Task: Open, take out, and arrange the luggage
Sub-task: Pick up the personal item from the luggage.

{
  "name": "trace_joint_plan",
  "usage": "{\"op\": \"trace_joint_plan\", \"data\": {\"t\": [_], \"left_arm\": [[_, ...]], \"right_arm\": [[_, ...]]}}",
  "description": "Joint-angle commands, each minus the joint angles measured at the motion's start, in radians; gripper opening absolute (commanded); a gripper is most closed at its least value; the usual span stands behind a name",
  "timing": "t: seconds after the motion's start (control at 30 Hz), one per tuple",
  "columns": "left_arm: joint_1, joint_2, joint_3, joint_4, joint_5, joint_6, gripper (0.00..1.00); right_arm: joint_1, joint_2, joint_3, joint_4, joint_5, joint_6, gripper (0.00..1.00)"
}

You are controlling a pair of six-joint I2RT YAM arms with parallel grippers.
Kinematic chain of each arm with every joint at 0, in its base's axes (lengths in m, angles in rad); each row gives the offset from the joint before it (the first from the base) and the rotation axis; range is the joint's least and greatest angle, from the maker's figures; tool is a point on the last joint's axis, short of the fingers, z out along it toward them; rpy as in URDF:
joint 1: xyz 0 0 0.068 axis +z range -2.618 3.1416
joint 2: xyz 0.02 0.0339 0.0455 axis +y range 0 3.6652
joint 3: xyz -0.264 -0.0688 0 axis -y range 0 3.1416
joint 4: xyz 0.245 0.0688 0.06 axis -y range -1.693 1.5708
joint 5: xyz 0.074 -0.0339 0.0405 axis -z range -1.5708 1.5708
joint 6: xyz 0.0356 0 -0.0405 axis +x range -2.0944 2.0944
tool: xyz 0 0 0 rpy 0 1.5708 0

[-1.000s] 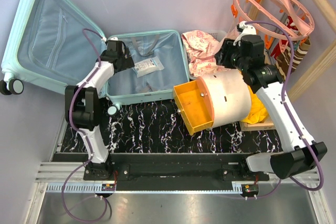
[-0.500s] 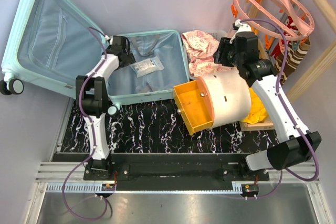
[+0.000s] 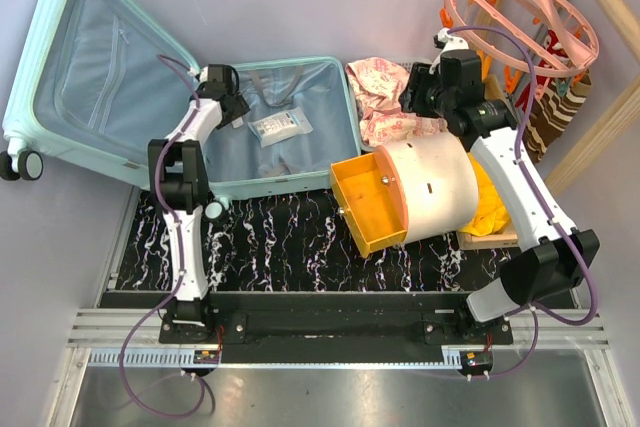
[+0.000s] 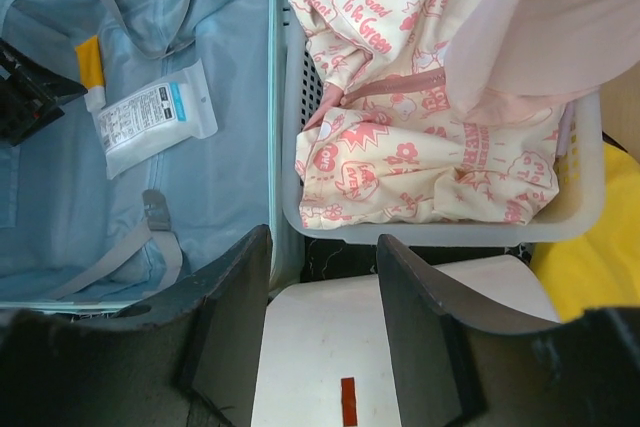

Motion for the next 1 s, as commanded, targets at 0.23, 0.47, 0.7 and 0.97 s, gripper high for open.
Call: {"op": "trace_joint_plan", "data": {"t": [0.23, 0.47, 0.7, 0.97], "left_arm": [[0.014, 0.146, 0.141, -0.100, -0.051, -0.025, 0.60], [0.023, 0.181, 0.175, -0.122, -0.031, -0.071, 0.57], [0.040, 0.201, 0.187, -0.134, -0.014, -0.122, 0.57], [0.071, 0.204, 0.179, -0.131, -0.003, -0.137, 0.30]], "right_arm": [[0.002, 0.022, 0.090, 0.010, -0.025, -0.039, 0.56], [0.002, -0.018, 0.052, 0.019, 0.007, -0.028, 0.56], [0.002, -0.078, -0.017, 0.042, 0.056, -0.010, 0.56], [0.002, -0.130, -0.062, 0.055, 0.097, -0.005, 0.56]]}}
